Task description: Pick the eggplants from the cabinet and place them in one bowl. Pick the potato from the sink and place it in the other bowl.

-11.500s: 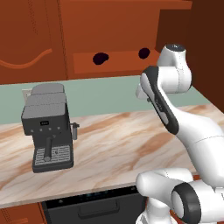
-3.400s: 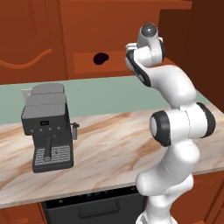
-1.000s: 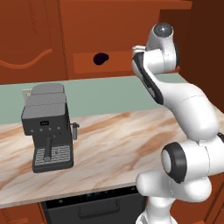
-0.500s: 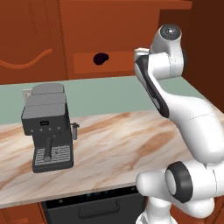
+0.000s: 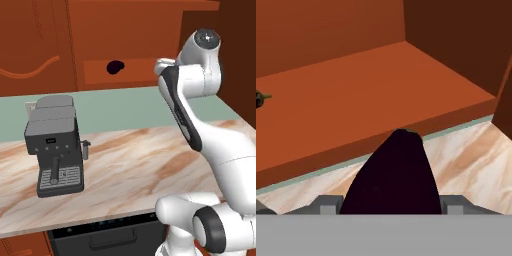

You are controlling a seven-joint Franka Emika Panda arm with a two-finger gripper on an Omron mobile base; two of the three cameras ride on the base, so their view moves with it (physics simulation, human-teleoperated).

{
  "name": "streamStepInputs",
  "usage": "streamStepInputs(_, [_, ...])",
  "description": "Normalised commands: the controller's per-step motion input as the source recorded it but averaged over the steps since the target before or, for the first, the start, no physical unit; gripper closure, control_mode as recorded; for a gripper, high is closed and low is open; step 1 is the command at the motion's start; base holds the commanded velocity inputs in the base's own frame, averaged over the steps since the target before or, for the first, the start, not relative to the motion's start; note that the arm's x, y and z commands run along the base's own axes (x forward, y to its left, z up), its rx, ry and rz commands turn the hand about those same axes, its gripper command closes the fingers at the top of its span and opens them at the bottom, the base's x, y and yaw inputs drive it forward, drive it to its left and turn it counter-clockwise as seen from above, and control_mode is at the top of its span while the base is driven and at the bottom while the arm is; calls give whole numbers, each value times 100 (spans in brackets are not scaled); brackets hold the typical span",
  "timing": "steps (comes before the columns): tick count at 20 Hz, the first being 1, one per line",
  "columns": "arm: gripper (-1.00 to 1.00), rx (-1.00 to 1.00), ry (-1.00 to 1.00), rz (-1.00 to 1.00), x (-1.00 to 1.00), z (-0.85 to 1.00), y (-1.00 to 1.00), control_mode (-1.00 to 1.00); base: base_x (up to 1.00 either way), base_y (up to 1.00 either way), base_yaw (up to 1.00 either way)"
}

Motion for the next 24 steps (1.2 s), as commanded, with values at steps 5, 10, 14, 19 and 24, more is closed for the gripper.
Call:
streamStepInputs(5, [100,6,5,10,-45,0,13,-100,0,0,0])
streamStepInputs(10, [100,2,3,13,-40,-1,15,-100,0,0,0])
streamStepInputs(14, [100,0,0,12,-33,-14,18,-100,0,0,0])
streamStepInputs(19, [100,0,0,10,-29,-20,17,-100,0,0,0])
streamStepInputs(24, [100,-2,0,3,-25,-25,6,-100,0,0,0])
